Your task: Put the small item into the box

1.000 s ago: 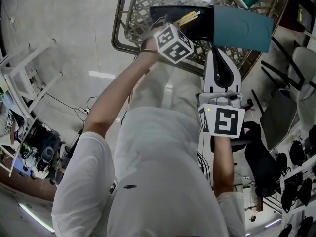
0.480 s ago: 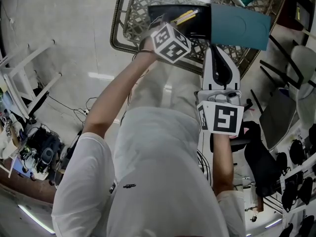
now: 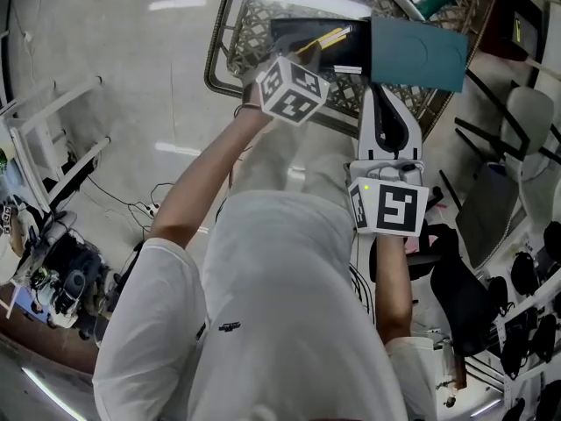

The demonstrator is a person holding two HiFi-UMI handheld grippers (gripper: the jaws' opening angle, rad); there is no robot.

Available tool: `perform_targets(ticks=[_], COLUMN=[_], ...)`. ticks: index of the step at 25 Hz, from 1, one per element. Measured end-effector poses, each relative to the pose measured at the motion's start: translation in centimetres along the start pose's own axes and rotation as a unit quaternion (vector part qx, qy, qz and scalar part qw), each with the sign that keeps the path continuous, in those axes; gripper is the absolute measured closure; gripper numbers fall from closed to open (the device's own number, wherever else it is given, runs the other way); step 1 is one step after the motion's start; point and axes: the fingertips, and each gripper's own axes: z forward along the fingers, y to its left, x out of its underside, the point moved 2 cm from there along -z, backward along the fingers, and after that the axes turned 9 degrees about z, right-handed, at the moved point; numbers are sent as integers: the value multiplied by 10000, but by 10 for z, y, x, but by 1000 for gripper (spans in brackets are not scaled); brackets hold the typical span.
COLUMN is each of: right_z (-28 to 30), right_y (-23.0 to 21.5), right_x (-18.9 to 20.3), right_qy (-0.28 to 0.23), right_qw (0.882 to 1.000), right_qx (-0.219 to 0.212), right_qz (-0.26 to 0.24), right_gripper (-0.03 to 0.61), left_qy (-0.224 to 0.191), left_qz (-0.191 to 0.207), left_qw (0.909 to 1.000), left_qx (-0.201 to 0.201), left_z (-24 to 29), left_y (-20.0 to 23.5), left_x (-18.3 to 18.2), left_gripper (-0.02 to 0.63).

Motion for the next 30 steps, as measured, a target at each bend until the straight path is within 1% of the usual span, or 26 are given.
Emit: perform_targets(ticks=[5, 10, 12, 16, 22, 26, 30], right_z=[-11, -24, -31, -45, -67, -82, -92], right_y=[6, 5, 9, 18, 34, 41, 50], right_x=[-17, -34, -41, -57, -84, -90, -93], right_qy=[-175, -357, -429, -542, -705, -785, -855], right_qw=[9998, 9986, 9982, 9976, 9967, 9956, 9950], right_qx=[99, 359, 395, 410, 396, 519, 515], right_qz=[-38, 131, 159, 157, 47, 5, 13], right_gripper=[574, 574, 574, 574, 574, 574, 574], left_qy=[-255, -500, -567, -825, -1263, -1467, -1708], left_qz=[-265, -527, -665, -836, -1113, -1194, -1166], left_qw=[9992, 9967, 9948, 9888, 9773, 9720, 9678], left_qx=[-175, -366, -518, -924, -1286, -1394, -1436], left_z=[-38, -87, -110, -159, -228, -262, -289], left_y=[9, 16, 21, 30, 39, 39, 36], left_x=[-13, -24, -26, -33, -42, -45, -52], left_gripper=[603, 604, 606, 611, 611, 611, 611])
